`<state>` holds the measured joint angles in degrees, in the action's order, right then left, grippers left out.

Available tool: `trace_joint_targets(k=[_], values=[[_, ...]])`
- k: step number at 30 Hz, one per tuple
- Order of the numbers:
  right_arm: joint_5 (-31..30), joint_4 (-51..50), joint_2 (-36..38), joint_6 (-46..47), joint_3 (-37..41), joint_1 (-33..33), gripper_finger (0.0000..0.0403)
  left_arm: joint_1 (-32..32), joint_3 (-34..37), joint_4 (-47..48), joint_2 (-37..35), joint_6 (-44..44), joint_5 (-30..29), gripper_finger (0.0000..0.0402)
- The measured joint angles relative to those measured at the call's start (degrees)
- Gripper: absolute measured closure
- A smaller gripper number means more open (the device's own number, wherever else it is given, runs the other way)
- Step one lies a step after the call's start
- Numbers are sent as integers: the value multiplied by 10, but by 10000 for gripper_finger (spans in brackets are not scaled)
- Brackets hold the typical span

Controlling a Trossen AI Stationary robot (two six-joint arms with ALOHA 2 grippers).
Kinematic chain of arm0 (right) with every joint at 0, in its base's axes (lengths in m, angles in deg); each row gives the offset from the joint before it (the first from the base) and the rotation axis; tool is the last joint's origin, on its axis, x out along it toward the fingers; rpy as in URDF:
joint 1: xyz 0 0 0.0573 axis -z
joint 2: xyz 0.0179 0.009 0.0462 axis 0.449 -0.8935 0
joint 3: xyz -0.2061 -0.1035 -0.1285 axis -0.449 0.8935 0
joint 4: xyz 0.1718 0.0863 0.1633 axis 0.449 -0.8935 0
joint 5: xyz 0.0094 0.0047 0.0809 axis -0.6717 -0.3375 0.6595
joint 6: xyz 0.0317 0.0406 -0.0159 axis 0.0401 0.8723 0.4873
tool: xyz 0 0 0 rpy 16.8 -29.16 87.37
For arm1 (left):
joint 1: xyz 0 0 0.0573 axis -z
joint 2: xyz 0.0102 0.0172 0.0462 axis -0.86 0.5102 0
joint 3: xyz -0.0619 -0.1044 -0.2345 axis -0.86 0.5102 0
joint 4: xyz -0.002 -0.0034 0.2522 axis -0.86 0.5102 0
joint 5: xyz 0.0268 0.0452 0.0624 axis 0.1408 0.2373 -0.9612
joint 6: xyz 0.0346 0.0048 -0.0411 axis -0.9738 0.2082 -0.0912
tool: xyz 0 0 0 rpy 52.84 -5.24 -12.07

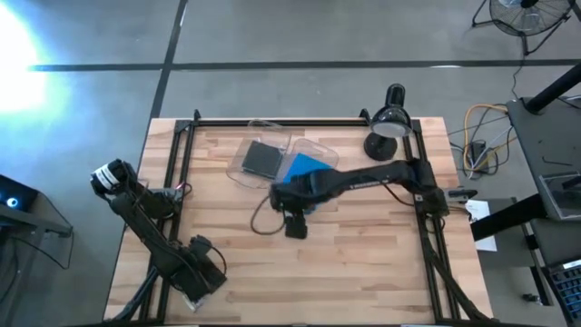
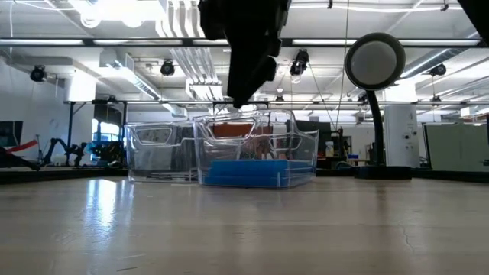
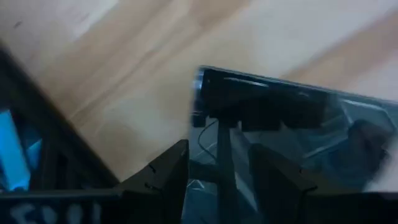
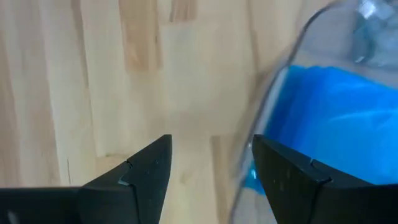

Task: Pick & place jewel cases by type
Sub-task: Put the black CD case into the left transparent bin

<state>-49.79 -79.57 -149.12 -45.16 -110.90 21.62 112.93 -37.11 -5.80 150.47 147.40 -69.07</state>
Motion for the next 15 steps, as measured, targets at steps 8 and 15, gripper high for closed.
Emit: trace_joint_targets(k=[8, 15], values=[[0, 34, 8, 77, 69, -36, 183, 0, 53, -79, 4, 42, -72, 255], [0, 35, 9, 104, 84, -52, 183, -4, 70, -102, 20, 70, -218, 255]])
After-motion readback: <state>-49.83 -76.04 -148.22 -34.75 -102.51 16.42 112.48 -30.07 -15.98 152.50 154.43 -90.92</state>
